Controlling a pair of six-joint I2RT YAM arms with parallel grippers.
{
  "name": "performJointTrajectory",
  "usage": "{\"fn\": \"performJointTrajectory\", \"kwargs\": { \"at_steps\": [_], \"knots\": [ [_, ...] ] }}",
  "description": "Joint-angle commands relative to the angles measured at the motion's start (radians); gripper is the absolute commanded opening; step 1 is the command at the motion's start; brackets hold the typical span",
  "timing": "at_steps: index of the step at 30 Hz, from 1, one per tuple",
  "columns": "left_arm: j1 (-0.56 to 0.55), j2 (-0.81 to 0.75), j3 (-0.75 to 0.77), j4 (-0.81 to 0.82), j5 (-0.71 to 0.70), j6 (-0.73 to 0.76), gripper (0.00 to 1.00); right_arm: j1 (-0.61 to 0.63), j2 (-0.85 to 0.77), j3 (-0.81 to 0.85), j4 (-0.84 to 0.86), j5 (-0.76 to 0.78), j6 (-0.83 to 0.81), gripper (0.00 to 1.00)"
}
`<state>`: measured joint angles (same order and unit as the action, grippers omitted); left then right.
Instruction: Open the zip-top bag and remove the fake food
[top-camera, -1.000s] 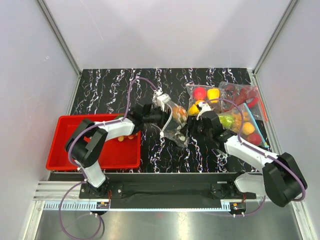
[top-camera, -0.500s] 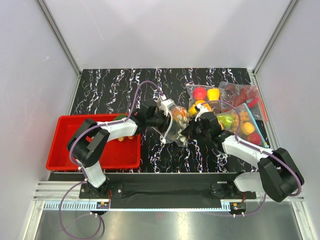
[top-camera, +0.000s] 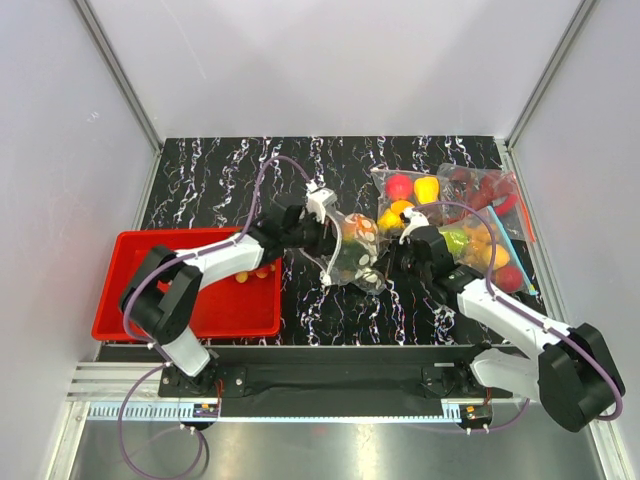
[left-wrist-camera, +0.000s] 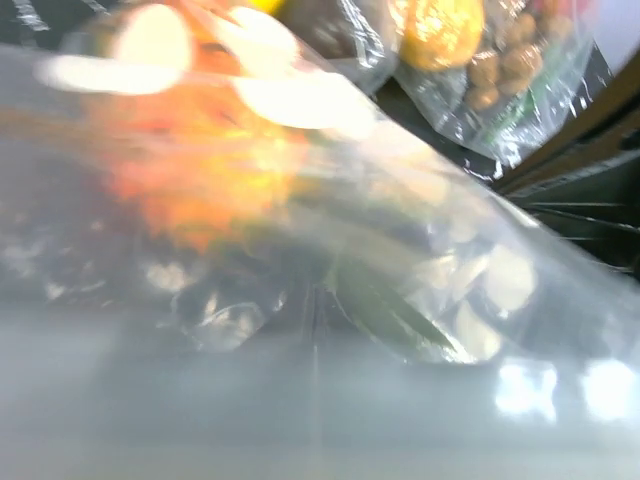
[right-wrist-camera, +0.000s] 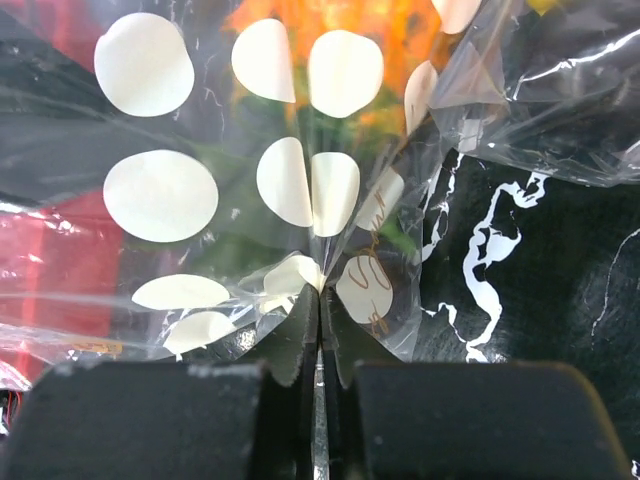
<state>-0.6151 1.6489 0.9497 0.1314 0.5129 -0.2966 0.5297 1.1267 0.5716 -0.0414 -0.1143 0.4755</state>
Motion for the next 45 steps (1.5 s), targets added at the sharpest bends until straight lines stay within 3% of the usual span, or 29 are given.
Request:
{"fn": "performJointTrajectory", "kwargs": {
  "at_steps": [1,21,38,45],
  "knots": [
    [0.034,-0.069,-0.011,0.020,-0.076,-0.015,0.00,-0.007,-0.018,0.013,-0.052,0.034,-0.021,0.03],
    [0.103,-0.397,-0.075,-0.039,-0.137,-0.065,0.00,-0.025,0.041,-0.003,-0.022,0.036,-0.023,0.00],
    [0.137,-0.521,-0.029,-0.107,0.071,-0.153,0.00,-0.028,0.125,0.020,0.021,0.045,-0.020,0.00],
    [0.140,-0.624,-0.077,-0.124,0.136,-0.153,0.00,-0.039,0.154,0.063,0.018,0.044,-0.012,0.00]
  ]
}}
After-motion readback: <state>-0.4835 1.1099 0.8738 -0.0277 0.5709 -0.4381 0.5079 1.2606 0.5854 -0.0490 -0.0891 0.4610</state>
